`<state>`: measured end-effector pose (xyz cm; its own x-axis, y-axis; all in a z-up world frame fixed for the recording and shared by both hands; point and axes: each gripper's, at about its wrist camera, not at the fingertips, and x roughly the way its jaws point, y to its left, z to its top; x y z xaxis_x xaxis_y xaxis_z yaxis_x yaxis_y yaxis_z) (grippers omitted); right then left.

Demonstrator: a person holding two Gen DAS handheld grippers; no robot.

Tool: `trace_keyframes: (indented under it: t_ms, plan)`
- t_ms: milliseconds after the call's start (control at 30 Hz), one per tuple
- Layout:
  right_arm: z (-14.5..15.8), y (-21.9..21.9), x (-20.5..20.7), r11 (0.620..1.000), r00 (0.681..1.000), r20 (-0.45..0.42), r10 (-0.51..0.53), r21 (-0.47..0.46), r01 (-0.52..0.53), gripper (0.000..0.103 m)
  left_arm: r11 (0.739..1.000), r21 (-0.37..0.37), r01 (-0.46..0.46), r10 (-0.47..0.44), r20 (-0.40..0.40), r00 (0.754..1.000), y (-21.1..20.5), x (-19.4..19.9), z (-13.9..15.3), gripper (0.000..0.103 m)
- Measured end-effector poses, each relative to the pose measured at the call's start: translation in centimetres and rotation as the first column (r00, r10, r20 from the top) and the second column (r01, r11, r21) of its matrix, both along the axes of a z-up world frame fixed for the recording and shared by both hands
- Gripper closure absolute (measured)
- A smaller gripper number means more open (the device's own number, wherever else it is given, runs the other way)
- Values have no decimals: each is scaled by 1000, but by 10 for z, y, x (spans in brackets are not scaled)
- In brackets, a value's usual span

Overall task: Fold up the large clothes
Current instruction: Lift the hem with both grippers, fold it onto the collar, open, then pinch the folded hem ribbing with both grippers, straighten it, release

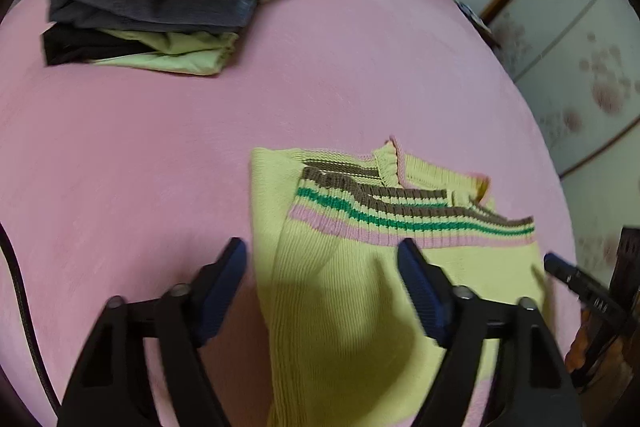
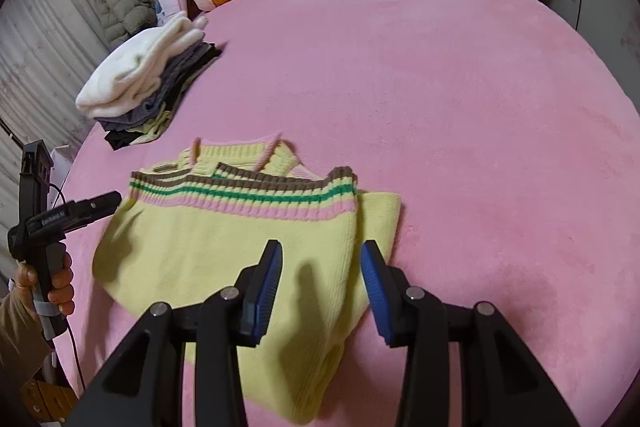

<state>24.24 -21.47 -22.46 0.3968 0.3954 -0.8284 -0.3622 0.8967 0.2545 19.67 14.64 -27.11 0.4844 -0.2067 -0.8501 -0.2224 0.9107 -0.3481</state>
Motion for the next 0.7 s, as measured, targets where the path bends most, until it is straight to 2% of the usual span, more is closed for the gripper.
trace_keyframes:
  t_ms: [167,267,333,400,433,467,500,633,700]
  plan:
    - [-10,-2,17,999,999,-23,-31,33,32,62,999,27,46,-46,8,999,-1,15,-2,46]
    - [-15,0,24,999,999,-25,-35,40,36,62,998,33,53,-53,7,999,0,25,-6,48]
    - [-18,2,27,998,999,-22,-36,45,36,62,998,34,55,-55,-5,998,1,29,-10,61]
    - [-20,6,29,999,999,-18,-27,46,27,62,997,48,63,-62,-22,998,-1,32,-13,86]
    - [-21,7,30,999,1000,-15,-22,40,22,67,996,67,64,-63,-27,998,-2,33,-13,90]
    - [-22,10,30,999,1000,-17,-14,35,15,84,995,80,63,-61,-29,998,-3,33,-12,91]
    - [-25,13,31,1000,1000,-31,-7,9,7,93,994,99,52,-49,-32,998,-5,32,-10,92]
    - [-21,17,23,999,1000,6,-14,-32,14,96,987,163,8,-6,-11,1000,-11,27,5,94]
    - [-12,15,19,999,999,27,-44,-22,45,96,982,186,-12,9,15,1000,-13,25,19,94]
